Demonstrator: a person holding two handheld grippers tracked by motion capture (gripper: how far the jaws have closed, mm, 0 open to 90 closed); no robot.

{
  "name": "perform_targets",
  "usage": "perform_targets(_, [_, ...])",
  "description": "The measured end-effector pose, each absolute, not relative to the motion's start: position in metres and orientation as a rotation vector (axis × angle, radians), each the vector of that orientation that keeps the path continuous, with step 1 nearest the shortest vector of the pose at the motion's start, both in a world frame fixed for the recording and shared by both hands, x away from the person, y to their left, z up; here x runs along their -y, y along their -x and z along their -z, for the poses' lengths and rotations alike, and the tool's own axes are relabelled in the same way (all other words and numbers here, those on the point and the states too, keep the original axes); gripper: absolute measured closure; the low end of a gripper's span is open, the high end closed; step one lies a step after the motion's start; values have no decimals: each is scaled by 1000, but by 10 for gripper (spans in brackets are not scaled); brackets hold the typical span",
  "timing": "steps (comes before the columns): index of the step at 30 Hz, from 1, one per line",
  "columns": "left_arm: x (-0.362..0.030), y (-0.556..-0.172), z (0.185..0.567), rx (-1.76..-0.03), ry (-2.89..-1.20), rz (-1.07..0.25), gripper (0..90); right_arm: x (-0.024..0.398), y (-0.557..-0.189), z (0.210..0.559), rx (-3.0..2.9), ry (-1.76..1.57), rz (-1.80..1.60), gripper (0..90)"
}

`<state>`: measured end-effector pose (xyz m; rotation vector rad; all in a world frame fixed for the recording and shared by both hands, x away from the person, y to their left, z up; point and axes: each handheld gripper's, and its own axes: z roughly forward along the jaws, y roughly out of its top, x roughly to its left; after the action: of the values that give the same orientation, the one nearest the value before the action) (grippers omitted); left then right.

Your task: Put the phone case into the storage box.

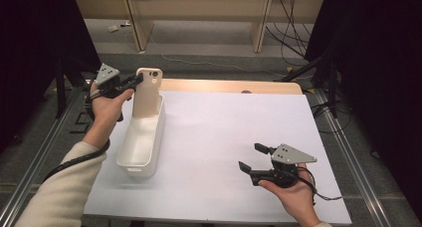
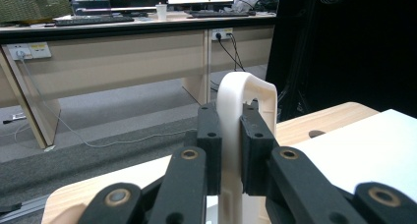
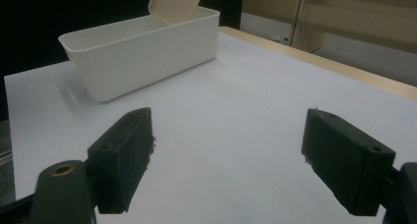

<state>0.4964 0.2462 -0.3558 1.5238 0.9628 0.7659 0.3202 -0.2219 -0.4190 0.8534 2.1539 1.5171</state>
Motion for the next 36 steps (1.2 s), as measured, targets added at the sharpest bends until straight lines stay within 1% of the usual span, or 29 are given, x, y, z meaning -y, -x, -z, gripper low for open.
perform_targets(36, [-241,-515,371,-993,-1565,-761,811,225,-324,420,-2135,-826,-1502,210])
